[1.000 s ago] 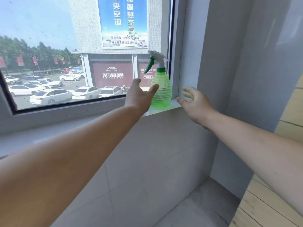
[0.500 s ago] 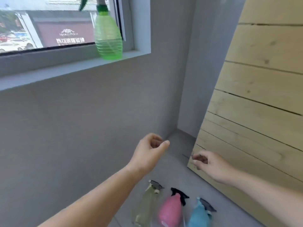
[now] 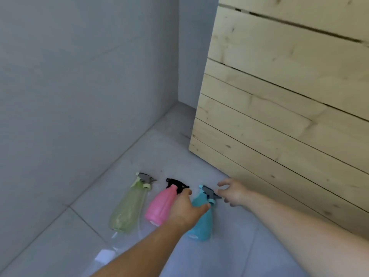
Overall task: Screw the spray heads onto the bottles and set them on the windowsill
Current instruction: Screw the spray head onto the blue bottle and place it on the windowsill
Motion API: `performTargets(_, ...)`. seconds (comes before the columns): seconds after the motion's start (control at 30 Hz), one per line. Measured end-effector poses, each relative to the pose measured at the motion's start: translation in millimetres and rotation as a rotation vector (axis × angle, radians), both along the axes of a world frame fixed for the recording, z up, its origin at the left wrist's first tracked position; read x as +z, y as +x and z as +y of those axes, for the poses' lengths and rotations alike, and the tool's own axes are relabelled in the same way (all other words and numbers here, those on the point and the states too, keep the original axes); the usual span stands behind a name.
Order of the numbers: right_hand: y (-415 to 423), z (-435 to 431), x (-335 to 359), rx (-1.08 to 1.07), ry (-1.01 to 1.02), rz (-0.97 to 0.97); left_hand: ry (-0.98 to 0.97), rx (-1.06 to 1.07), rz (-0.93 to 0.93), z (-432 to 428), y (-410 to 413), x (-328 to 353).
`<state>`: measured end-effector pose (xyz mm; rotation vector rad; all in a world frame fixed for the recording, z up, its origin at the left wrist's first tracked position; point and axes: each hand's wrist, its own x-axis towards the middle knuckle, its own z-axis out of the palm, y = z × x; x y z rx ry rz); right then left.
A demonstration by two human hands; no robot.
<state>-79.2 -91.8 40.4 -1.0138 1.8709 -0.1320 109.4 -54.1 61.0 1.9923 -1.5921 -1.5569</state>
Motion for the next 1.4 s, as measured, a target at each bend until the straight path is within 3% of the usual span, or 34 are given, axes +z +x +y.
performTargets(0.13, 0, -6, -32, -0.115, 0.022, -0.024, 0.023, -0.16, -0.169, -3, -15, -20)
performTargets(0.23, 2, -9, -53, -0.083, -0.019, 0.013, 0.01, -0.219, -0.265, -2, -20, -34)
performTargets(0.37, 4, -12, -63, -0.045, -0.072, 0.098, -0.034, -0.203, -0.3, 3, -20, -42)
performTargets(0.73, 2, -7, -70, 0.008, -0.026, 0.089, -0.046, -0.223, -0.309, 13, -28, -40)
performTargets(1.03, -13, 1, -64, -0.287, -0.038, -0.259, -0.032, -0.086, -0.162, 21, -26, -43)
performTargets(1.13, -17, 6, -45, -0.342, -0.077, -0.354, -0.042, 0.013, -0.011, 23, -23, -36)
performTargets(1.27, -21, 11, 14, -0.278, -0.257, -0.407, -0.09, 0.042, 0.168, 26, -4, -6)
performTargets(1.4, -11, 1, 111, -0.241, -0.528, -0.488, -0.179, 0.007, 0.22, 32, 38, 45)
